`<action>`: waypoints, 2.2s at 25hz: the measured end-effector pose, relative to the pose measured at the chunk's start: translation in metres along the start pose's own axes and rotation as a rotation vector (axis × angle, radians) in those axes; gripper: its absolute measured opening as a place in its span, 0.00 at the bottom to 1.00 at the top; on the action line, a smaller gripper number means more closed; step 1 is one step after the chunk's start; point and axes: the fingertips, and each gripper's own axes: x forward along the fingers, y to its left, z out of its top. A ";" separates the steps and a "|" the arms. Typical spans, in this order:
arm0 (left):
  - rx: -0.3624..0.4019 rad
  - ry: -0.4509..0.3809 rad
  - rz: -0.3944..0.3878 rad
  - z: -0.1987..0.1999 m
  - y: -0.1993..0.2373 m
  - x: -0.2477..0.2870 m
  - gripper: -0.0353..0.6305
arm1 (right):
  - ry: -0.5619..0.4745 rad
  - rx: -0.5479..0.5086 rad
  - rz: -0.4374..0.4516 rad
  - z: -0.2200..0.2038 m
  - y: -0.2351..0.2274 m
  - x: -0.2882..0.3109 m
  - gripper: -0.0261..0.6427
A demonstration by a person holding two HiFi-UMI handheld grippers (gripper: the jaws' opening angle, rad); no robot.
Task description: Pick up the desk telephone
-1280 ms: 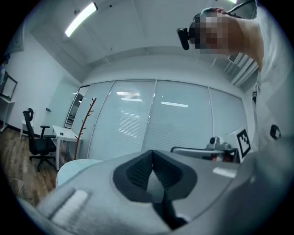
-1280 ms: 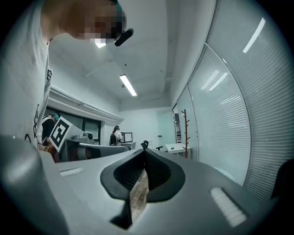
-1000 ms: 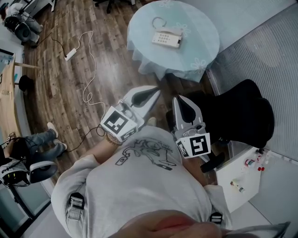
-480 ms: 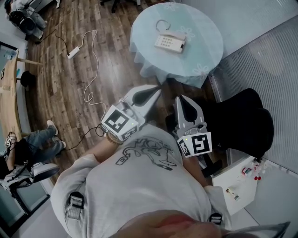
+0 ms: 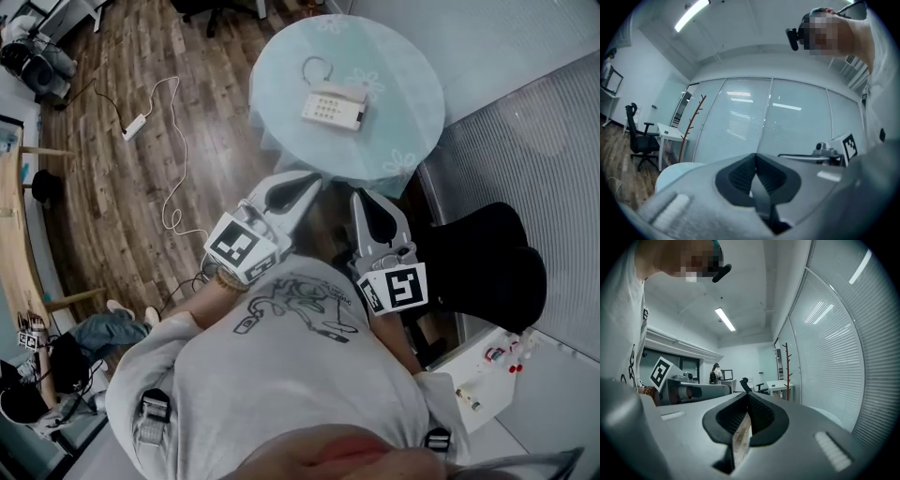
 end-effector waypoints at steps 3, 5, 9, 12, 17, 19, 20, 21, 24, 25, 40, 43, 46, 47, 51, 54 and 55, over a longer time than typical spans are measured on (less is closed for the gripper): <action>-0.007 0.006 -0.004 0.012 0.044 0.017 0.06 | 0.014 -0.004 -0.001 0.007 -0.015 0.047 0.05; -0.009 0.007 -0.008 0.015 0.069 0.028 0.06 | 0.019 -0.006 -0.001 0.007 -0.026 0.073 0.05; -0.018 0.019 -0.016 0.015 0.119 0.054 0.06 | 0.033 -0.013 -0.017 0.001 -0.056 0.122 0.05; -0.026 0.027 -0.035 0.025 0.150 0.071 0.06 | 0.042 -0.020 -0.037 0.010 -0.074 0.155 0.05; -0.018 0.027 -0.073 0.041 0.189 0.099 0.06 | 0.034 -0.040 -0.053 0.024 -0.093 0.202 0.05; -0.021 0.025 -0.086 0.042 0.202 0.107 0.06 | 0.032 -0.040 -0.060 0.023 -0.098 0.215 0.05; -0.022 0.026 -0.091 0.041 0.208 0.112 0.06 | 0.032 -0.042 -0.063 0.022 -0.101 0.222 0.05; -0.024 0.028 -0.094 0.041 0.214 0.118 0.06 | 0.034 -0.043 -0.066 0.021 -0.105 0.228 0.05; -0.045 0.040 -0.097 0.044 0.229 0.133 0.06 | 0.046 -0.029 -0.068 0.020 -0.117 0.244 0.05; -0.049 0.038 -0.098 0.047 0.231 0.136 0.06 | 0.050 -0.026 -0.068 0.022 -0.119 0.246 0.05; -0.083 0.102 -0.069 0.035 0.251 0.173 0.09 | 0.117 -0.005 -0.053 0.013 -0.164 0.261 0.05; -0.103 0.133 -0.068 0.024 0.259 0.182 0.11 | 0.157 0.018 -0.047 -0.002 -0.176 0.267 0.11; -0.113 0.168 -0.070 0.008 0.267 0.191 0.13 | 0.204 0.039 -0.051 -0.021 -0.187 0.272 0.16; -0.118 0.182 -0.071 0.001 0.270 0.194 0.15 | 0.217 0.047 -0.058 -0.028 -0.191 0.273 0.17; -0.134 0.239 -0.050 -0.031 0.287 0.207 0.16 | 0.255 0.077 -0.082 -0.054 -0.211 0.279 0.23; -0.193 0.269 -0.044 -0.057 0.300 0.215 0.21 | 0.286 0.105 -0.094 -0.076 -0.225 0.283 0.26; -0.225 0.276 -0.048 -0.066 0.303 0.217 0.24 | 0.298 0.117 -0.101 -0.084 -0.230 0.284 0.27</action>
